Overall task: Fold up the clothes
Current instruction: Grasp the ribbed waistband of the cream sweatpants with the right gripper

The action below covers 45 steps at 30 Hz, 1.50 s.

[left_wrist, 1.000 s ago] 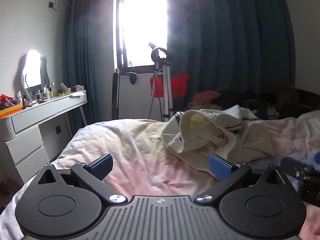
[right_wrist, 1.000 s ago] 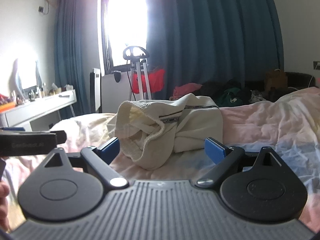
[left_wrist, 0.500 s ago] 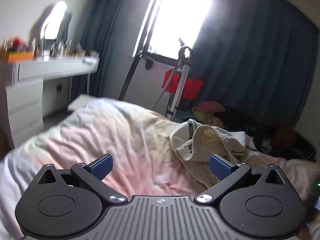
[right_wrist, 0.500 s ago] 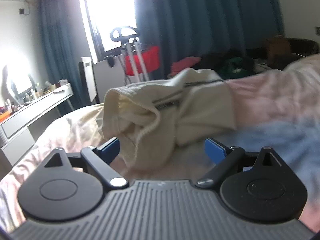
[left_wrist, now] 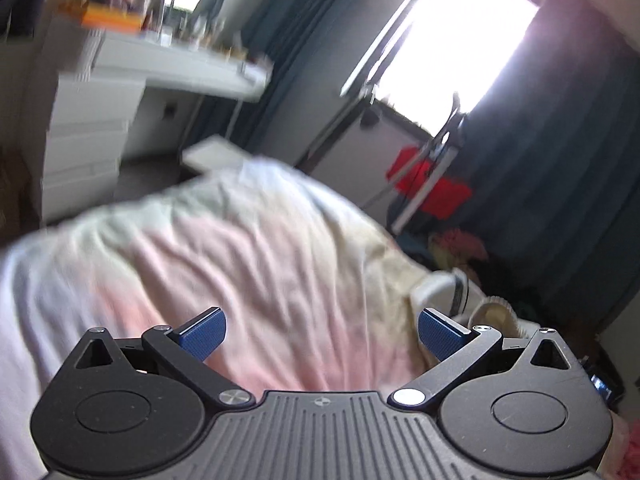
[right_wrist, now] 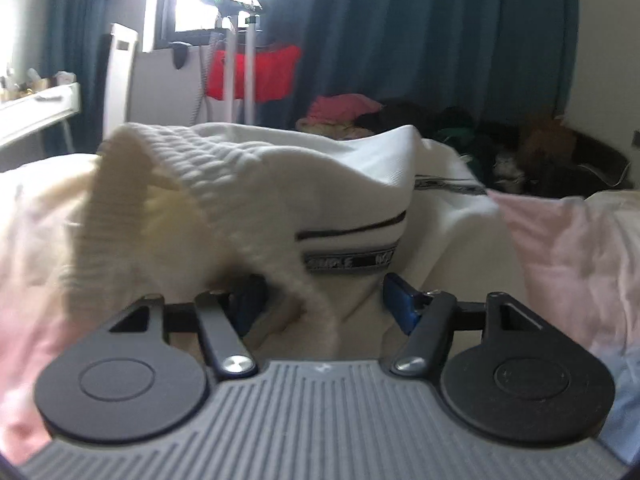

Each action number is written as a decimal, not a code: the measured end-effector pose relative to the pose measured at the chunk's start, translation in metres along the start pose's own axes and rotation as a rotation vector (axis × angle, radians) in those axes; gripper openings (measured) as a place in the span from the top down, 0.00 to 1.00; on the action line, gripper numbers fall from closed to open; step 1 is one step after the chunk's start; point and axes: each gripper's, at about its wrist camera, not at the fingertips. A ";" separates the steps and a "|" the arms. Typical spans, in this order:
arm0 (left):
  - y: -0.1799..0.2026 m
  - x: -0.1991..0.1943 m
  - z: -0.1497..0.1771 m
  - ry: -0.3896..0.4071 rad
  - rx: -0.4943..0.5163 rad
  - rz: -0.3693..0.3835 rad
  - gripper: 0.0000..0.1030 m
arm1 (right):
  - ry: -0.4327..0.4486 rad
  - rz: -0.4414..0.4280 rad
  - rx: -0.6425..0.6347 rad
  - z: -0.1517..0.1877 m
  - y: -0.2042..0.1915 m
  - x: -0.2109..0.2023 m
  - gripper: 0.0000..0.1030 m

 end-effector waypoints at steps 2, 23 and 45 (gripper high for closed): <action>-0.008 0.010 0.005 -0.038 -0.037 0.013 0.00 | 0.007 0.004 0.051 -0.003 0.006 0.002 0.45; 0.070 0.015 0.081 -0.281 0.203 0.265 0.00 | 0.402 -0.144 0.048 -0.012 0.131 -0.281 0.77; 0.157 0.019 0.253 -0.420 1.049 0.335 0.00 | 0.377 -0.198 0.135 0.052 0.185 -0.291 0.77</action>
Point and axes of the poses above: each gripper's, at about its wrist camera, not at the fingertips, and x roughly the way its jaws point, y to its right, z to its underside, and after that the axes turned 5 degrees about z, right-handed
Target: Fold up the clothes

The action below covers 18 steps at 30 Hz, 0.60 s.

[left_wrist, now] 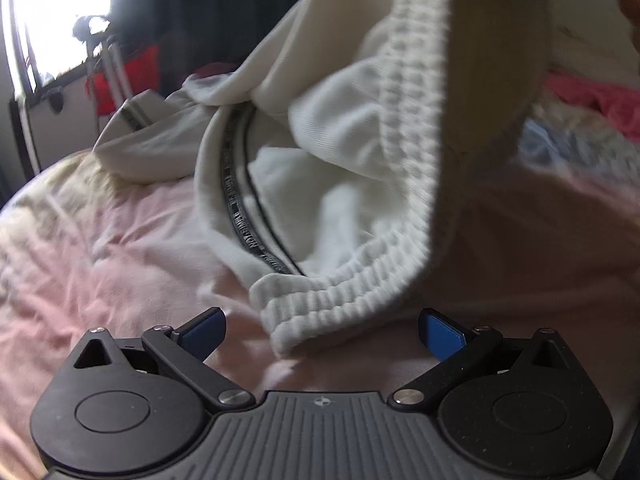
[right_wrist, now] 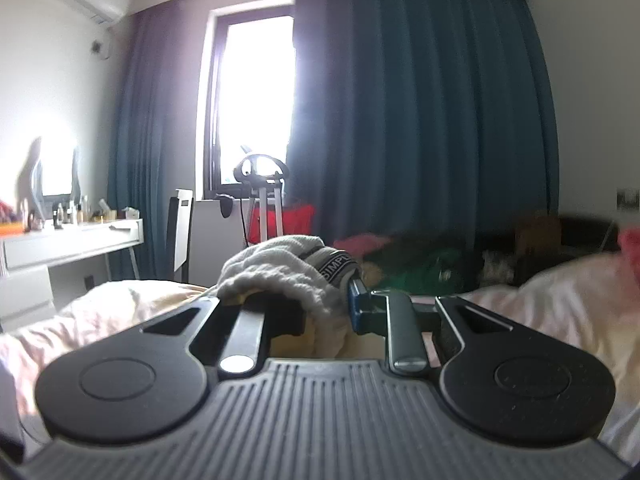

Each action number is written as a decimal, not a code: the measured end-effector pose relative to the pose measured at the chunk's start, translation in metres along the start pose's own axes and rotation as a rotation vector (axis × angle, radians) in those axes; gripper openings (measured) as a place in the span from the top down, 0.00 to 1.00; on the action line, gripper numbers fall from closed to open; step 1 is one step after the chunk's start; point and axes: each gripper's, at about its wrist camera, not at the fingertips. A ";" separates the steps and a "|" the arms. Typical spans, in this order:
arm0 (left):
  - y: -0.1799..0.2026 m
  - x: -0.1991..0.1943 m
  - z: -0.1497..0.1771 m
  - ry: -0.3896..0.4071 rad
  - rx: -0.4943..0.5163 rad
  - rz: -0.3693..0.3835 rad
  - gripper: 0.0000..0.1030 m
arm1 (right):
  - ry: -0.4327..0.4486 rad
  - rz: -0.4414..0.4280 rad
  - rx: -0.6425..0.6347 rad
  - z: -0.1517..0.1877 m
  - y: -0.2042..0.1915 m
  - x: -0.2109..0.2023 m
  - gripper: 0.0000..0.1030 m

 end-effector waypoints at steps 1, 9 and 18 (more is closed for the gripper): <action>0.002 0.000 0.000 0.008 0.022 -0.026 0.00 | -0.012 -0.002 0.027 -0.001 0.004 0.002 0.77; -0.016 -0.007 -0.010 0.039 -0.015 -0.057 0.00 | -0.064 0.080 0.087 0.002 0.014 0.010 0.77; -0.021 -0.023 -0.012 0.044 -0.114 -0.055 0.00 | -0.053 0.112 0.039 0.006 0.001 0.013 0.77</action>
Point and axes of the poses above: each gripper's, at about its wrist camera, not at the fingertips, and x roughly the way its jaws point, y to its right, z to its underside, and after that the axes turned 5 degrees about z, right-handed
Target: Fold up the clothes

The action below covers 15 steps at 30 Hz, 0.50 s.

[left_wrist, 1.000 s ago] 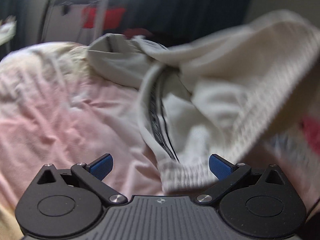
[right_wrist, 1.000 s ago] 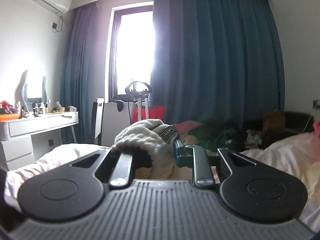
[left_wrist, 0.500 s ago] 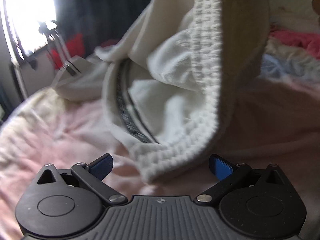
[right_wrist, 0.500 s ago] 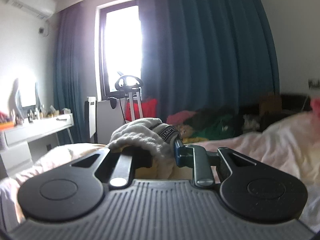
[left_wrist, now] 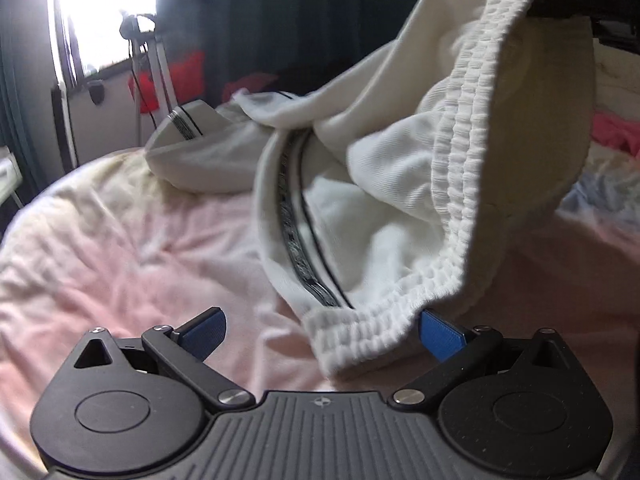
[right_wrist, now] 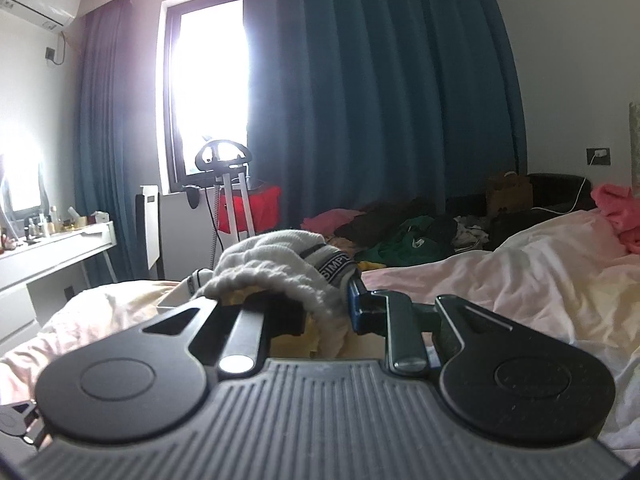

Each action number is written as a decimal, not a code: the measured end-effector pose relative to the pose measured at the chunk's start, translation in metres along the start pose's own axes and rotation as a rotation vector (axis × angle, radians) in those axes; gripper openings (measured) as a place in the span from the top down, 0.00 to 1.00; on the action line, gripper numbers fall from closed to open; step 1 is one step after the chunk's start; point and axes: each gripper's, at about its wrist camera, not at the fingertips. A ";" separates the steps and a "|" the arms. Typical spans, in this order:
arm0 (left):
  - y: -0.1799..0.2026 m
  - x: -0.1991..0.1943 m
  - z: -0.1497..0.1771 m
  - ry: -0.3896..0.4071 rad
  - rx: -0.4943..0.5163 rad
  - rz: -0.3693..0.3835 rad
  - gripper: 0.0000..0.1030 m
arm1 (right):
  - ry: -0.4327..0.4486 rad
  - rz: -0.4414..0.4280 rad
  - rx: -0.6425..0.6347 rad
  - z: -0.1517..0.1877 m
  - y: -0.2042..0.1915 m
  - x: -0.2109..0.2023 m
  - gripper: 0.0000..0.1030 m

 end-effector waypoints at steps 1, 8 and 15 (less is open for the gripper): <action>0.007 0.003 0.001 0.008 0.033 -0.027 0.00 | 0.001 0.002 -0.004 0.001 -0.001 0.000 0.77; 0.048 0.024 0.013 0.069 0.297 -0.315 0.00 | 0.011 0.016 -0.034 0.004 -0.005 0.000 0.77; 0.045 0.009 -0.002 0.156 0.279 -0.507 0.00 | -0.042 0.064 -0.030 0.008 0.004 0.006 0.76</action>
Point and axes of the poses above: each gripper's, at about its wrist camera, not at the fingertips, and x roughly the way its jaws point, y to its right, z to its underside, and after that the axes turned 5 degrees about z, right-handed
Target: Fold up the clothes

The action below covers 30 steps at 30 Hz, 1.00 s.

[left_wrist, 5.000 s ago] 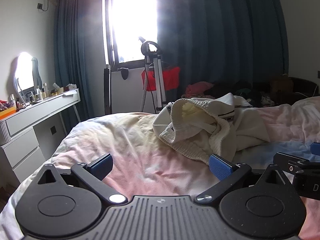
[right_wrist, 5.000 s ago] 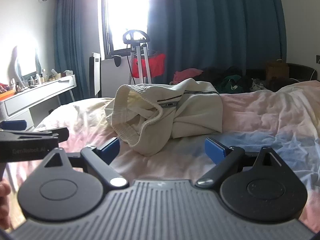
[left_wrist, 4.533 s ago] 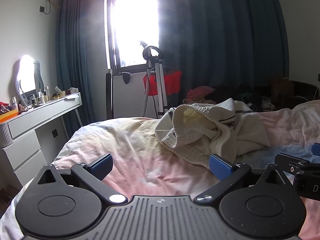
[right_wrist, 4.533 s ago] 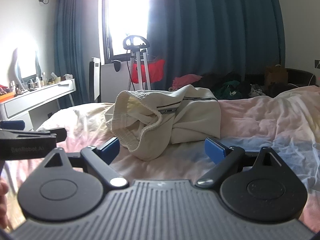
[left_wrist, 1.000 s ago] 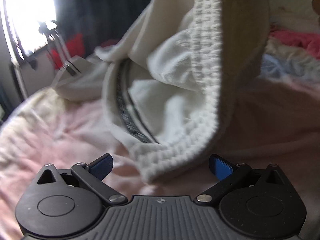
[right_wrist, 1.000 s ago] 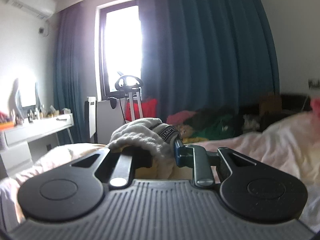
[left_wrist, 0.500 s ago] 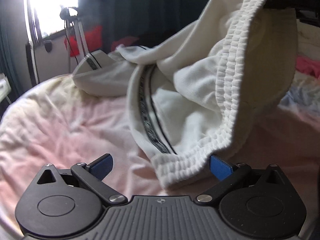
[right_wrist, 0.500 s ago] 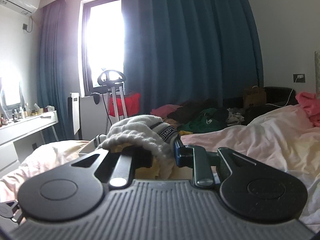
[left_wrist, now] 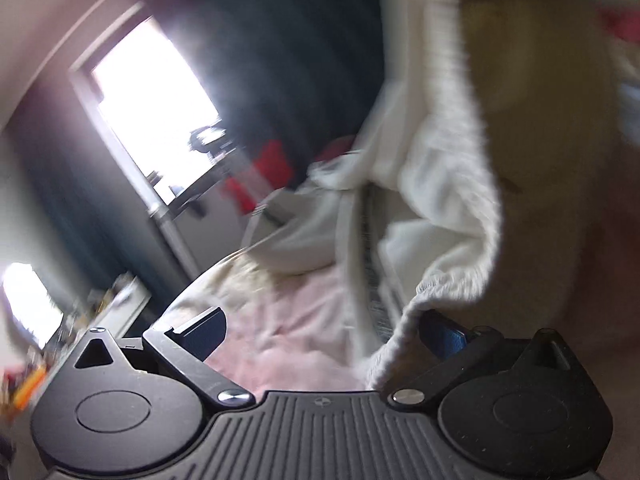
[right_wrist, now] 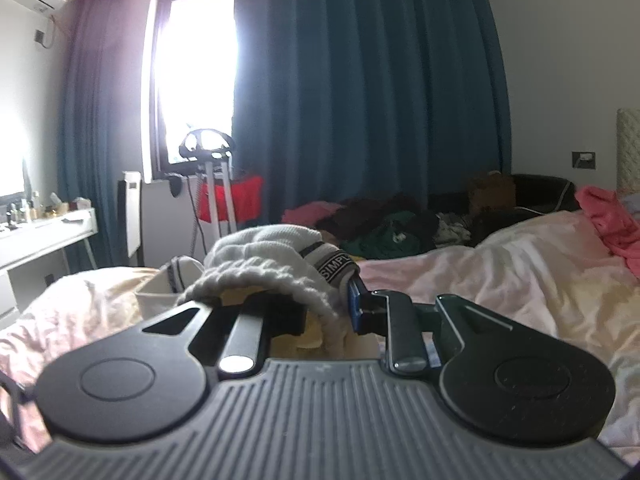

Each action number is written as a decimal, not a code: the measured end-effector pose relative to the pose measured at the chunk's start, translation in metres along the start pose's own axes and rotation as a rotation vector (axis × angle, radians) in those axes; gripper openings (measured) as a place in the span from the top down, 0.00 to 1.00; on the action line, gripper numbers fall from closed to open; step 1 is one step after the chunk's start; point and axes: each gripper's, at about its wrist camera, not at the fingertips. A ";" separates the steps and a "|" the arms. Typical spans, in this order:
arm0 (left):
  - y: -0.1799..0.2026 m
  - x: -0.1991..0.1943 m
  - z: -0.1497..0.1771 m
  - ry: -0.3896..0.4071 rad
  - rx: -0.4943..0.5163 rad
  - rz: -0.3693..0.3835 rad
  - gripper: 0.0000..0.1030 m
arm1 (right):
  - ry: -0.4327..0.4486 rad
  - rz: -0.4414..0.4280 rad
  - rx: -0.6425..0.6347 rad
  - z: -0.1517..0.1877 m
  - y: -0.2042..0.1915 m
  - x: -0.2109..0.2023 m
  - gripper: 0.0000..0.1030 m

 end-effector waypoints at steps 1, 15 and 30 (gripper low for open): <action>-0.010 0.002 -0.003 -0.012 -0.046 -0.023 0.00 | -0.007 0.000 0.001 0.001 0.002 0.001 0.76; -0.166 -0.012 -0.006 0.019 -0.494 -0.515 0.00 | -0.143 -0.240 -0.169 0.024 -0.038 -0.040 0.75; -0.178 0.003 0.031 -0.149 -0.953 0.300 0.04 | -0.551 -0.468 0.172 0.034 0.016 -0.027 0.35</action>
Point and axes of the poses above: each gripper's, at about its wrist camera, not at the fingertips, and x roughly the way its jaws point, y to its right, z to its underside, and after that the axes turned 5 degrees about z, right-handed
